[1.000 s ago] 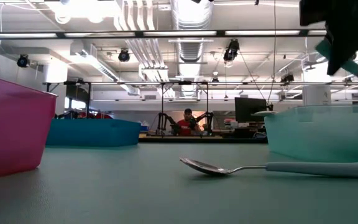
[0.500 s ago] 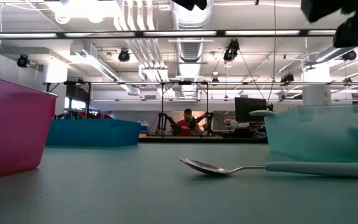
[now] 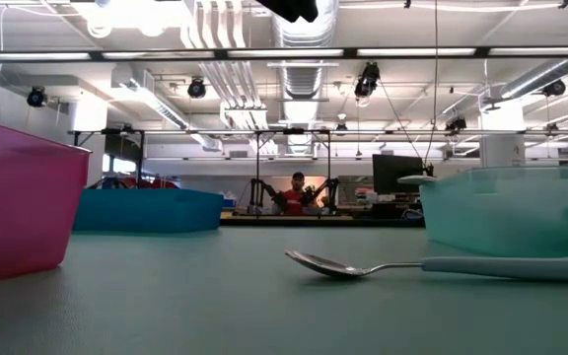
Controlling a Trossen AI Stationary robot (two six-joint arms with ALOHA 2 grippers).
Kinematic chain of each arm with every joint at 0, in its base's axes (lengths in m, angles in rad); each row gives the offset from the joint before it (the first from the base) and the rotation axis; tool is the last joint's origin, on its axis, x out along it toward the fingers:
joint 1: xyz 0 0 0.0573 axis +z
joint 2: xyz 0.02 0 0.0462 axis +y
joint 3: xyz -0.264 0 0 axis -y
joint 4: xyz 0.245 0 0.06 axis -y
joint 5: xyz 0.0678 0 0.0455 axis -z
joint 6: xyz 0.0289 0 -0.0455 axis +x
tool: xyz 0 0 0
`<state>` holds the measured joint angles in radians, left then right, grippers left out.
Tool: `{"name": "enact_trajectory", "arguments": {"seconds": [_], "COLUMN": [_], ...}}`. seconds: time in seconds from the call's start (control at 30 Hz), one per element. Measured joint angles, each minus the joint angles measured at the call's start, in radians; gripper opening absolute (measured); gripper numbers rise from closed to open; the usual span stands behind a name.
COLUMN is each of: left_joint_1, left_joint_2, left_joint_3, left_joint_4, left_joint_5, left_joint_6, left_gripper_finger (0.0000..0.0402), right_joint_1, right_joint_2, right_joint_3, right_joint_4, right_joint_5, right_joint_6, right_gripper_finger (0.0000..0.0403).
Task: Sort silverware by color (type)
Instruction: Put the right blue spoon into the blue bin
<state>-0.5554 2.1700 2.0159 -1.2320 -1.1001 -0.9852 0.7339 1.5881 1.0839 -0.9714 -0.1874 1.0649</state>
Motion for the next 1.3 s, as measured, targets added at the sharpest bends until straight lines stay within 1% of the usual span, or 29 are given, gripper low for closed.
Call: {"name": "enact_trajectory", "arguments": {"seconds": [0.07, 0.17, 0.33, 0.53, 0.87, 0.93, 1.0, 1.13, 1.17, 1.3], "left_joint_1": [-0.004, -0.013, -0.026, -0.036, -0.043, -0.045, -0.047, -0.049, -0.05, -0.056], "left_joint_2": [0.0, 0.0, 0.0, -0.001, -0.001, -0.001, -0.001, -0.001, -0.001, -0.004], "left_joint_3": [0.0, 0.0, 0.0, 0.0, 0.0, 0.0, 0.0, 0.0, 0.0, 0.0], "left_joint_4": [0.0, 0.0, 0.0, 0.0, 0.004, 0.006, 0.01, 0.014, 0.017, 0.023], "left_joint_5": [0.001, 0.003, 0.005, 0.019, 0.02, 0.021, 0.027, 0.038, 0.039, 0.04], "left_joint_6": [0.0, 0.0, 0.0, 0.0, 0.0, 0.0, 0.0, 0.0, 0.0, 0.0], "left_gripper_finger": [0.0091, 0.0091, 0.0091, 0.0091, 0.0091, 0.0091, 0.0091, 0.0091, 0.0091, 0.0091], "right_joint_1": [0.014, 0.019, 0.022, 0.021, 0.023, 0.022, 0.022, 0.021, 0.02, 0.02], "right_joint_2": [0.044, 0.071, 0.077, 0.095, 0.172, 0.176, 0.176, 0.175, 0.175, 0.153], "right_joint_3": [0.009, 0.027, 0.035, -0.007, -0.006, -0.007, -0.009, -0.01, -0.011, -0.008], "right_joint_4": [0.026, 0.058, 0.084, 0.204, 0.186, 0.186, 0.185, 0.177, 0.177, 0.167], "right_joint_5": [-0.025, -0.046, -0.038, -0.022, 0.007, 0.007, 0.008, 0.006, 0.004, 0.003], "right_joint_6": [0.001, 0.0, -0.002, -0.001, -0.064, -0.069, -0.074, -0.11, -0.111, -0.106], "right_gripper_finger": [0.0162, 0.0162, 0.0162, 0.0162, 0.016, 0.0148, 0.0123, 0.004, 0.0029, 0.0028]}}
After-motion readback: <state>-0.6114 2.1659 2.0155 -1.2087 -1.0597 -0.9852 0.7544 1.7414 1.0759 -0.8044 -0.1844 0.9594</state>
